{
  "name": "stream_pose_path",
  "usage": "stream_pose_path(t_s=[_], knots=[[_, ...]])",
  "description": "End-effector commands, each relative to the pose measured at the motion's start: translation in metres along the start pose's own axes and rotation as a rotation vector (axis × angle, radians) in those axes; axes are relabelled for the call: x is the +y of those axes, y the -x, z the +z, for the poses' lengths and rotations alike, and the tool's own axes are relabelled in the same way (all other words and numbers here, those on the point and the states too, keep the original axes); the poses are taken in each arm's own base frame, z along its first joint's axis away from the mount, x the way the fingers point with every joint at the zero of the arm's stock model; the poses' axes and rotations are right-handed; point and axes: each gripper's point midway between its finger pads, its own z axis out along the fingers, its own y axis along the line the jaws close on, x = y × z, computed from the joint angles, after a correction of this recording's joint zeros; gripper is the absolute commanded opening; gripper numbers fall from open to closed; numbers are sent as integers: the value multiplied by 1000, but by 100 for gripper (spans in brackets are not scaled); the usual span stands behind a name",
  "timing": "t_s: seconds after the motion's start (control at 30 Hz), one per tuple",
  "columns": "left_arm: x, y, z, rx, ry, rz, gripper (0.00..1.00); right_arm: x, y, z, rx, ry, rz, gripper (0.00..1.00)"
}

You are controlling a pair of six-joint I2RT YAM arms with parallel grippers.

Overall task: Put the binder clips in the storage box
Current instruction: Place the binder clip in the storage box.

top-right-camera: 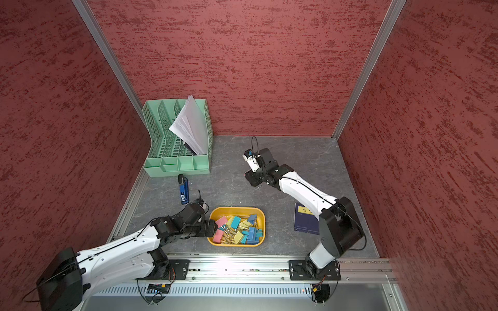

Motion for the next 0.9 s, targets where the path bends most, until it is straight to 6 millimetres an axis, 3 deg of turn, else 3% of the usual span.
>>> stream_pose_path(t_s=[0.0,0.17,0.37,0.47,0.63,0.77,0.87], knots=[[-8,11,-7,-49,-27,11,97,39,-5,-19,-61,50,76,56],[-8,12,-9,-62,-35,10,98,102,-43,-26,-33,139,55,57],[-8,12,-8,-58,-32,11,97,139,-90,-7,42,169,39,59],[-8,12,-8,-59,-33,12,97,142,-109,3,77,159,42,60],[-8,12,-7,-55,-27,12,97,148,-116,6,84,180,30,65],[-7,12,-8,-56,-22,10,98,143,-115,4,78,152,23,82],[-7,16,-12,-80,-17,9,98,135,-98,-15,7,125,10,94]])
